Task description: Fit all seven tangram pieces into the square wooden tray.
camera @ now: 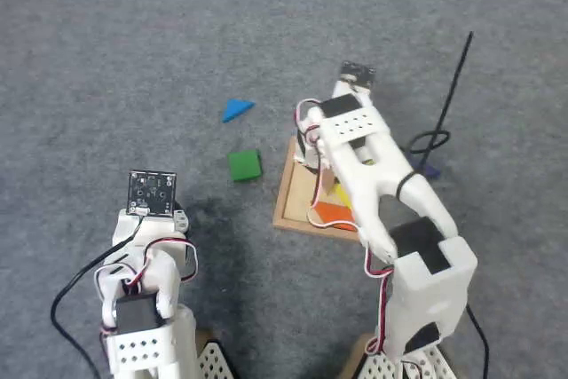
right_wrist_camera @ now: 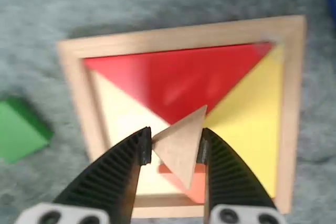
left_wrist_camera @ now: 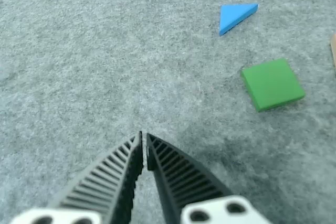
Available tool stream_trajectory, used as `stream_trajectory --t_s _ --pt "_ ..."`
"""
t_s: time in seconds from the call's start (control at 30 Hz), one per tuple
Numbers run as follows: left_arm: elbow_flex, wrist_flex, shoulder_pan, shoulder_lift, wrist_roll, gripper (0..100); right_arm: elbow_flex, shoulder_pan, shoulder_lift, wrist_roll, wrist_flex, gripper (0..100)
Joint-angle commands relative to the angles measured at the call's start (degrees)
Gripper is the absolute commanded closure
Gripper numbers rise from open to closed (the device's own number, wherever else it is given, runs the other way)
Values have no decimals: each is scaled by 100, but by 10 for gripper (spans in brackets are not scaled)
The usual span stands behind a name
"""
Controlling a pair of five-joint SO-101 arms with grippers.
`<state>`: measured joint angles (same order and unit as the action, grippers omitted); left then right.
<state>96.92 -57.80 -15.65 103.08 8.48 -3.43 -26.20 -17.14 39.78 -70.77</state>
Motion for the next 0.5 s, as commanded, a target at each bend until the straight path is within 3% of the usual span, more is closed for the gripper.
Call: stream_trajectory --t_s 0.0,0.23,0.3,0.47 --pt "-48 -18 35 79 18 985 378 -48 75 105 75 807" --pt "-48 -18 35 79 18 985 387 -22 75 -308 338 782" --pt "-48 -26 35 79 18 985 387 22 75 -782 479 793" --pt "-48 -26 35 79 18 985 378 295 374 -2479 963 998"
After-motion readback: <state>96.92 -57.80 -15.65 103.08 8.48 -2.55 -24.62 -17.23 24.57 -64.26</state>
